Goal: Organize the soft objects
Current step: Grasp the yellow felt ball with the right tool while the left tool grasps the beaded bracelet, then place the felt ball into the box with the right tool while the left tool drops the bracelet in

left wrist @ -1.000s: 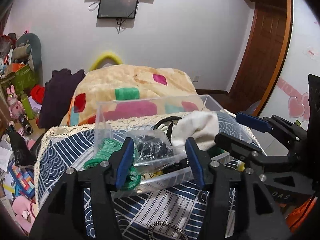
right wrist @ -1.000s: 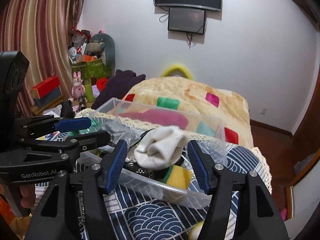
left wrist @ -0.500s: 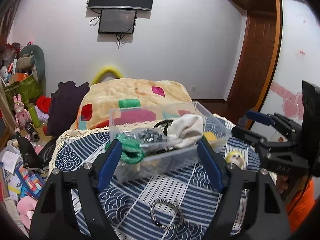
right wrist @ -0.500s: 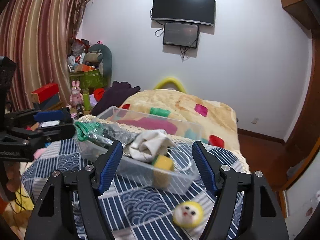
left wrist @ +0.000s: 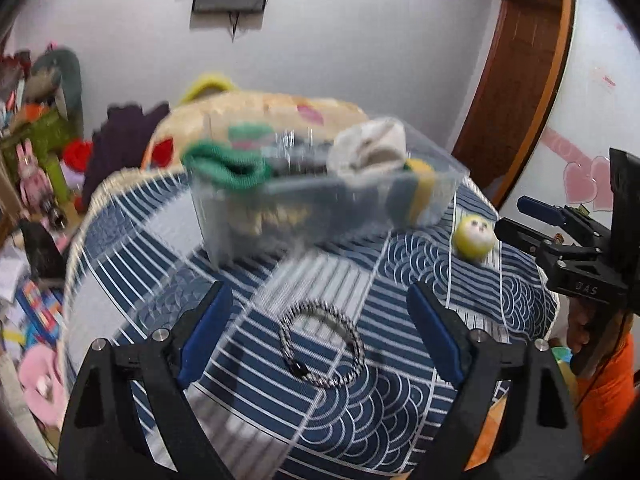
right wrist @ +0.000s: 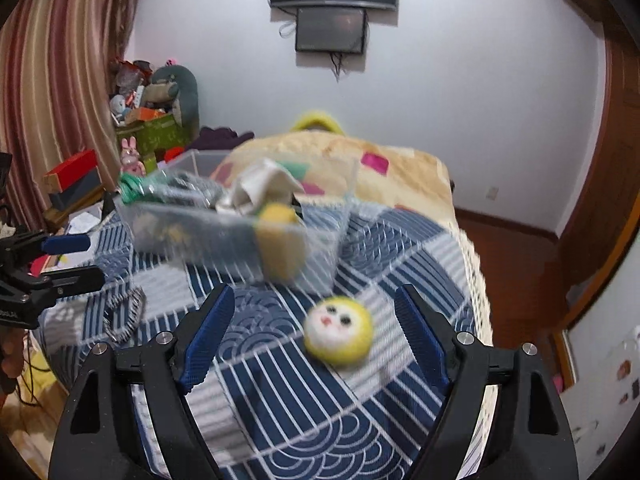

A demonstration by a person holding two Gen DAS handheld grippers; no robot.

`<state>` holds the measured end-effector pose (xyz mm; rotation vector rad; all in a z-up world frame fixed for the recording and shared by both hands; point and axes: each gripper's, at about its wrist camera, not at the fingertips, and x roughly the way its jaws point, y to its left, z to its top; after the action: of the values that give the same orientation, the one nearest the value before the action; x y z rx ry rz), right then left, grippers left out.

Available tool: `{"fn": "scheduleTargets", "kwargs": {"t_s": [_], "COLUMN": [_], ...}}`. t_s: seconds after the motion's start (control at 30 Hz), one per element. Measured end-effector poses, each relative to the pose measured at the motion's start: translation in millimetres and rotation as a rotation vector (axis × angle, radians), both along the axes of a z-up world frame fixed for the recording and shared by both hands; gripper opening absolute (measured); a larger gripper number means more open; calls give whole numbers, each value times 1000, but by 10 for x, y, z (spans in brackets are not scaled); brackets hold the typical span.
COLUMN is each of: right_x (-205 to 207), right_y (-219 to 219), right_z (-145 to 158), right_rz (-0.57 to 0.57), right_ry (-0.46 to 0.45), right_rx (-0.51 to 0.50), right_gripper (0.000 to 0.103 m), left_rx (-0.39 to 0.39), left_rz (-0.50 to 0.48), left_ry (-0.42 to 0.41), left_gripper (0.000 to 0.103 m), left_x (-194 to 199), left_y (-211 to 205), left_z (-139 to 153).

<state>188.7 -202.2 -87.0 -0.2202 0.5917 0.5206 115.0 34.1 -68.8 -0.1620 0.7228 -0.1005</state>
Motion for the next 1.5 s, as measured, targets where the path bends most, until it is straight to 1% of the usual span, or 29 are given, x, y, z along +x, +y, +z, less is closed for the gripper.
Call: {"fn": "scheduleTargets", "kwargs": {"t_s": [0.07,0.23,0.33,0.5,0.53,0.57,0.6,0.63,0.67,0.73,0.77,0.83,0.87,0.93,0.97,1.03,1.07,1.2,1.37,1.5], "right_x": [24,167,215,259,265,264,251,235,204,160,149,115,99,63,41,1,3,-7,-54,-100], "right_y": [-35,-103,-133,-157,-157,-141,-130,-115,-100,-74,-61,-50,-43,-34,-29,-22,-2,23,64,108], "right_z": [-108,-311,-362,-398,-409,-417,-422,-423,-419,-407,-396,-374,-359,-330,-312,-280,-266,-214,-129,-43], "right_rz": [-22,-55,-59,-52,-46,-37,-31,-32,-35,-32,-28,-22,-18,-11,-4,8,13,29,39,44], "right_ry": [21,88,117,158,165,170,171,164,149,133,125,112,104,87,80,68,64,50,32,12], "right_rx": [-15,-11,10,26,28,29,27,22,13,1,-2,-4,-4,-3,-2,4,6,19,37,54], "right_gripper": [80,80,79,54,51,45,42,42,42,41,41,41,41,41,41,41,41,41,41,41], "left_rx": [-14,22,27,15,19,27,31,33,35,48,52,61,61,56,55,60,61,59,60,64], "left_rz": [-3,-1,4,-3,-8,-9,-12,-15,-16,-14,-13,-10,-8,-8,-10,-13,-14,-17,-15,-6], "left_ry": [32,68,90,116,112,104,99,95,90,83,79,73,70,67,66,62,61,47,7,-44], "left_gripper": [89,89,89,89,89,88,84,79,77,63,59,46,43,29,27,18,15,13,13,13], "left_x": [30,81,118,138,127,110,96,81,69,47,37,27,22,16,15,6,8,-10,-33,-41], "left_y": [-11,-120,-139,-155,-164,-177,-192,-198,-206,-211,-209,-200,-192,-172,-168,-173,-183,-201,-211,-201], "left_z": [-107,-285,-379,-515,-525,-524,-527,-526,-525,-529,-530,-520,-517,-505,-501,-488,-481,-429,-292,-115]}}
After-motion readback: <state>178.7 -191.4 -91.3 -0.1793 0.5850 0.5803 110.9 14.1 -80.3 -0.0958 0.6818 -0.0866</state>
